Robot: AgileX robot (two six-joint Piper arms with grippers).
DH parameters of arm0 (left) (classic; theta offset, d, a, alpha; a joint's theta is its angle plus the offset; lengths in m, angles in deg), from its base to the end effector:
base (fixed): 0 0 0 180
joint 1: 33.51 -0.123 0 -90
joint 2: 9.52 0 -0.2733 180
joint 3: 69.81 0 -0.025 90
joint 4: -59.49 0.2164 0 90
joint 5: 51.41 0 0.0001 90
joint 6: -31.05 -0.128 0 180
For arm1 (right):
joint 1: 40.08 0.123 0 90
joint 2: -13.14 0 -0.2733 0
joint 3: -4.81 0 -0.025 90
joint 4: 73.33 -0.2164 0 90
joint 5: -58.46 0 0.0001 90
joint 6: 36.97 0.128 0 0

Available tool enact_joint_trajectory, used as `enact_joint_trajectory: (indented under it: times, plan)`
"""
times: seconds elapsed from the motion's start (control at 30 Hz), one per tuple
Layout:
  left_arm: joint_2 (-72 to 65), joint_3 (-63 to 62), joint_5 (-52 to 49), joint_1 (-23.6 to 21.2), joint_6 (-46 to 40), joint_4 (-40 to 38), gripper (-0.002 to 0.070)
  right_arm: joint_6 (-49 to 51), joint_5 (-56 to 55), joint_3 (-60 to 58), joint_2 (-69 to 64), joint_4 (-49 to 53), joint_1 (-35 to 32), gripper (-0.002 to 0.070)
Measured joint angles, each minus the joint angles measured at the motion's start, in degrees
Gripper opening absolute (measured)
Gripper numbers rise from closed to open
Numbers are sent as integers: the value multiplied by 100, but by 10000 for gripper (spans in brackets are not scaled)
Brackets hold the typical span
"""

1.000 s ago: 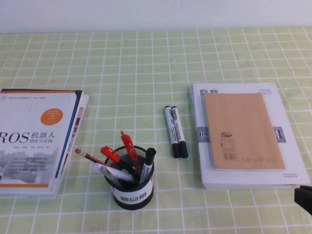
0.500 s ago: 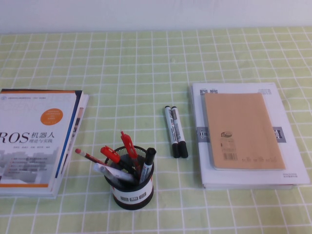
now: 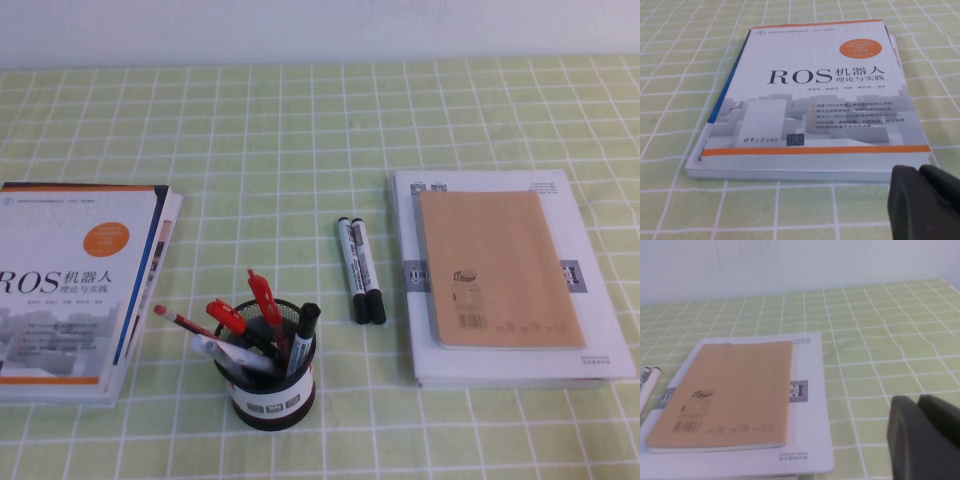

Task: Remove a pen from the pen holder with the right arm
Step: 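Take a marker out of the pen holder and lay it on the table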

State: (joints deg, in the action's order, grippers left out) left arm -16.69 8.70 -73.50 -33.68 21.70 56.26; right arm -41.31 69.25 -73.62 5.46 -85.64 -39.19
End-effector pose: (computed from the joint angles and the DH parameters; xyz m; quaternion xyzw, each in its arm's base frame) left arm 0.0646 -0.0025 0.1593 0.0498 0.8061 0.0250 0.5891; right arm 0.0703 0.0062 0.1842 0.0315 0.7463 0.0650 0.6617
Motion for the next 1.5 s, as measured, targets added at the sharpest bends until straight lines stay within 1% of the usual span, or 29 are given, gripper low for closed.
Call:
enact_joint_trajectory:
  times: [0.23,0.43,0.57,0.8,1.5]
  plan:
    - [0,0,0,0,0,0,-6,-22,70,0,0,94,0,-13]
    - [0,0,0,0,0,0,-6,-368,304,0,0,145,0,-12]
    - [0,0,0,0,0,0,-6,-409,412,0,0,310,0,-13]
    - [0,0,0,0,0,0,-6,-409,1025,0,0,358,0,-12]
    - [0,0,0,0,0,0,-6,-421,1086,0,0,360,0,-13]
